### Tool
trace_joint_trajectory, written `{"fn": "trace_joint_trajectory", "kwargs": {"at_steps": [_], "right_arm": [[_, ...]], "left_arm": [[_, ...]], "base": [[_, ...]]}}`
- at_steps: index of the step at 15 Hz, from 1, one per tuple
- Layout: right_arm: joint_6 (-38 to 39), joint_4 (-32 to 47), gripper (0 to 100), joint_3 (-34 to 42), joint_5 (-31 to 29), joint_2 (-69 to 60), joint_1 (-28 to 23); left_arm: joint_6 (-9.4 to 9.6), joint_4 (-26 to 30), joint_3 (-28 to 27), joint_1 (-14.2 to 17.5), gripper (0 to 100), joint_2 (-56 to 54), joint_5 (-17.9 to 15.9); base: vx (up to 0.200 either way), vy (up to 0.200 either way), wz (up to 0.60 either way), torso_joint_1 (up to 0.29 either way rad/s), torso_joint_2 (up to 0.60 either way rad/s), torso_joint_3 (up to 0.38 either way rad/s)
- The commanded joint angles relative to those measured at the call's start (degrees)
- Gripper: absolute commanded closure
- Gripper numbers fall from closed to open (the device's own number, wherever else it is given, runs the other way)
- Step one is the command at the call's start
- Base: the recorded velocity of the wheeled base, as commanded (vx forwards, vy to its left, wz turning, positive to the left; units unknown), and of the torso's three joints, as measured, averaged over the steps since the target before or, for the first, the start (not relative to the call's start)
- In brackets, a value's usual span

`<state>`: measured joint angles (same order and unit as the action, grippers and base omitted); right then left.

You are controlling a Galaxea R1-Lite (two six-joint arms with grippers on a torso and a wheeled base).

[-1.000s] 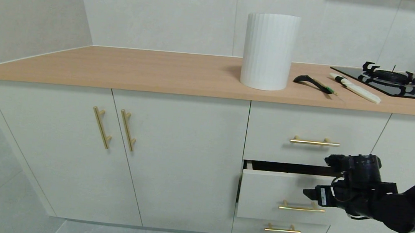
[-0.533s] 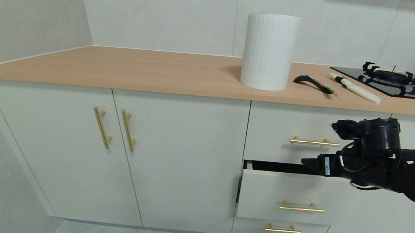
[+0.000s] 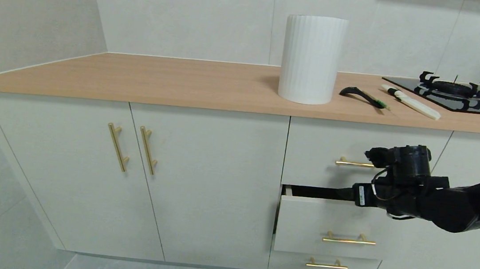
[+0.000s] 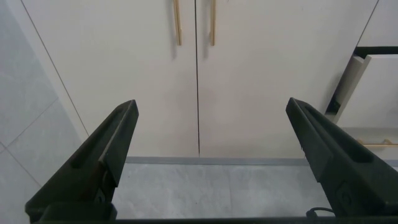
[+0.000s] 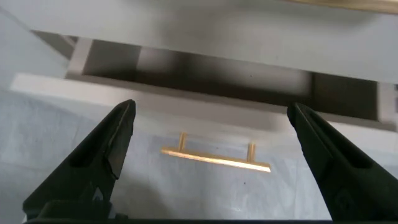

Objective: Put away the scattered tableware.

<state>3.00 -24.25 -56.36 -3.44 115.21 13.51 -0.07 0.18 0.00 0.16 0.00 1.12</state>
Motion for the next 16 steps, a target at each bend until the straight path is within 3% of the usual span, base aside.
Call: {"fn": "trace_joint_trajectory", "kwargs": {"at_steps": [1, 6, 16], "right_arm": [[-0.01, -2.12, 0, -0.16, -0.17, 4.32, 0.03], [-0.01, -9.06, 0, -0.33, -1.84, 10.38, -0.41], [-0.27, -8.71, 0, -0.24, -1.75, 10.12, -0.85]], "left_arm": [[-0.01, -0.01, 0.0, 0.02, 0, 0.0, 0.02], [-0.01, -0.01, 0.0, 0.02, 0, 0.0, 0.02], [-0.01, -0.01, 0.0, 0.02, 0, 0.0, 0.02]], "base": [[0.0, 0.0, 0.0, 0.0, 0.0, 0.0], [0.0, 0.0, 0.0, 0.0, 0.0, 0.0], [0.0, 0.0, 0.0, 0.0, 0.0, 0.0]]}}
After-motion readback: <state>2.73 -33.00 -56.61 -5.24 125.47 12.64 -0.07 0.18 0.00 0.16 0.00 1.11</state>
